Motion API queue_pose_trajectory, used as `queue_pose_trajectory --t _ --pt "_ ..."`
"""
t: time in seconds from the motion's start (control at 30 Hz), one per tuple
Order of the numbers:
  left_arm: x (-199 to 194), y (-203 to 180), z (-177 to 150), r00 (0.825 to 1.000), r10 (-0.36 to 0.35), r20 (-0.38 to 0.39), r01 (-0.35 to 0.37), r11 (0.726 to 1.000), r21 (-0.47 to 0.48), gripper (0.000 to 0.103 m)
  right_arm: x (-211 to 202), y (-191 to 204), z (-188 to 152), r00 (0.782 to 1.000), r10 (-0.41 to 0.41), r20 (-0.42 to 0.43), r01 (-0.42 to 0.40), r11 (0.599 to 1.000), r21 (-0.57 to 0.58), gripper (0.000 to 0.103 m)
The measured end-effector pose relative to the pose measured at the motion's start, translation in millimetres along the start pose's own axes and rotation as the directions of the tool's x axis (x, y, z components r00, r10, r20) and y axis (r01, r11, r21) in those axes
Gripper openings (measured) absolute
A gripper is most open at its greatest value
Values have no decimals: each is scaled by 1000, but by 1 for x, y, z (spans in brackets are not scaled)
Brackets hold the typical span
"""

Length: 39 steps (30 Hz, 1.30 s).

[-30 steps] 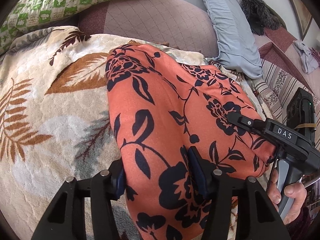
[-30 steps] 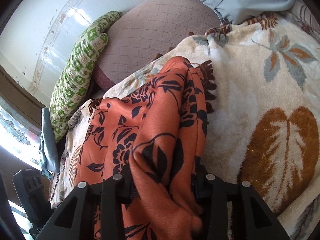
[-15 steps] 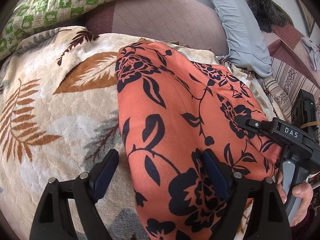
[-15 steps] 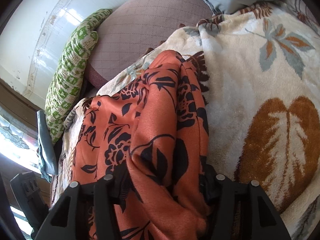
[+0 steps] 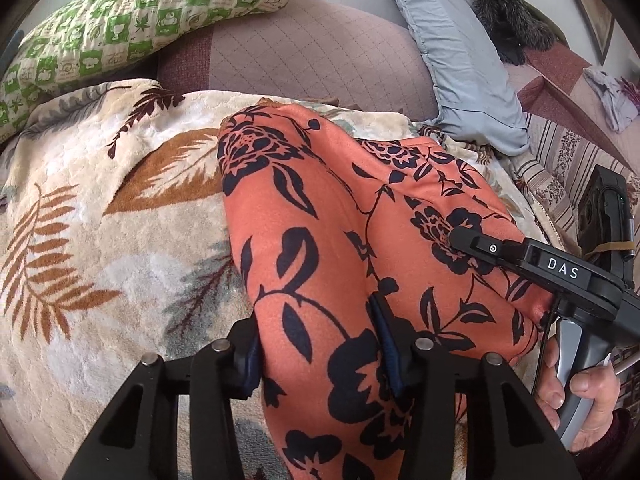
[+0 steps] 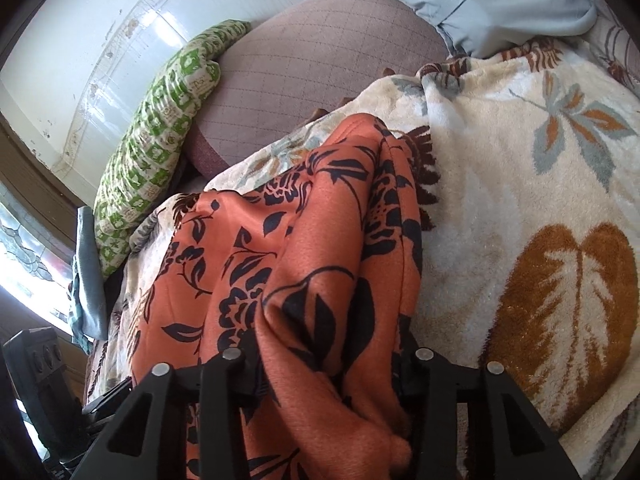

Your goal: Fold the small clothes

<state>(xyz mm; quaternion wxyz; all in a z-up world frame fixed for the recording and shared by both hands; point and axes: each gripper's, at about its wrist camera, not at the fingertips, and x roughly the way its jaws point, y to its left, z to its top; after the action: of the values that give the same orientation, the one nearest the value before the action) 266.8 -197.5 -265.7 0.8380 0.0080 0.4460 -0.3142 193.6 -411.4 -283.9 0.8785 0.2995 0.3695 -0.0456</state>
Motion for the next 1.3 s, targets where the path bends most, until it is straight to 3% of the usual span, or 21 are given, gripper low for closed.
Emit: queue_pose_trajectory --t 0.33,0.77,1.3 --pt "-31 -1 8 995 70 71 -71 997 3 46 -18 31 -1 997 36 68 -30 995 -93 40" --pt "-89 8 9 968 179 176 -183 983 7 46 -23 70 -9 987 138 79 -128 984 -120 40" --pt "-109 46 -7 958 243 152 -240 970 -39 46 0 108 -34 985 174 6 -172 974 -148 40"
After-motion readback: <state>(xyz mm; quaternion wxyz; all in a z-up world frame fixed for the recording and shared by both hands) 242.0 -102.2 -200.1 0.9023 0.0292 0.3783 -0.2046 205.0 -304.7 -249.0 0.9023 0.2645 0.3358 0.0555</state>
